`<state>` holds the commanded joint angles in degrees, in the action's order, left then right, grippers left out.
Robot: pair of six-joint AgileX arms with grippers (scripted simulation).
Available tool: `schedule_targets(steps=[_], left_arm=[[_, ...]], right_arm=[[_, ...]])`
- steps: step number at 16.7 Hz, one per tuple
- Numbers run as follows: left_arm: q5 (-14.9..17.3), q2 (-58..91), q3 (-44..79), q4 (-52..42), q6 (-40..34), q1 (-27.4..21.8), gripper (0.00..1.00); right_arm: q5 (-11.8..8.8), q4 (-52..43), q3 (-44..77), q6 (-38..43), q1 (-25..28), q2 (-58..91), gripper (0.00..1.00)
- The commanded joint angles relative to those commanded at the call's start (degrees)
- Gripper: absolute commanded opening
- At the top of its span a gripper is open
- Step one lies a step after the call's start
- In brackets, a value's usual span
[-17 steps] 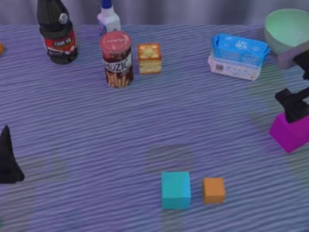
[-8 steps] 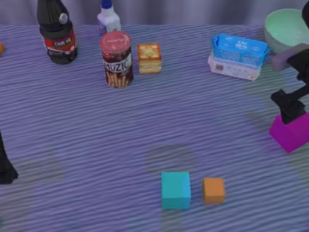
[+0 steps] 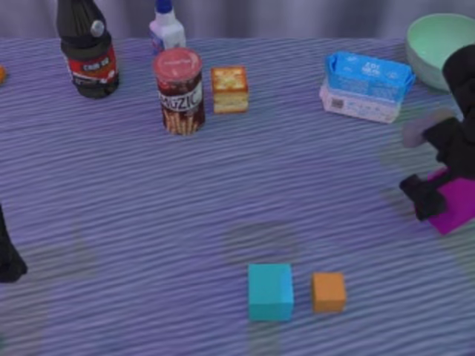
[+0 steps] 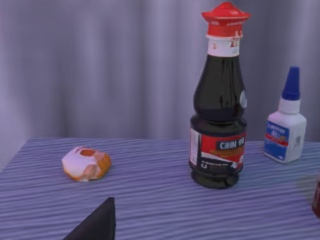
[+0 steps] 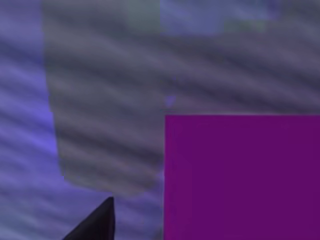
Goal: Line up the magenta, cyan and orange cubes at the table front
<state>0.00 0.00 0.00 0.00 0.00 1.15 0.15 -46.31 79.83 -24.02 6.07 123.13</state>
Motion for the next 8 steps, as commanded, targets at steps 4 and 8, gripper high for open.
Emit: schedule_targets(steps=[4, 8], left_arm=[[0.0, 0.0, 0.0, 0.0, 0.0, 0.0, 1.0], [0.0, 0.0, 0.0, 0.0, 0.0, 0.0, 1.0]], right_arm=[[0.0, 1.8, -1.2, 0.0, 0.0, 1.1, 1.0], [0.0, 1.8, -1.2, 0.0, 0.0, 1.1, 0.85]])
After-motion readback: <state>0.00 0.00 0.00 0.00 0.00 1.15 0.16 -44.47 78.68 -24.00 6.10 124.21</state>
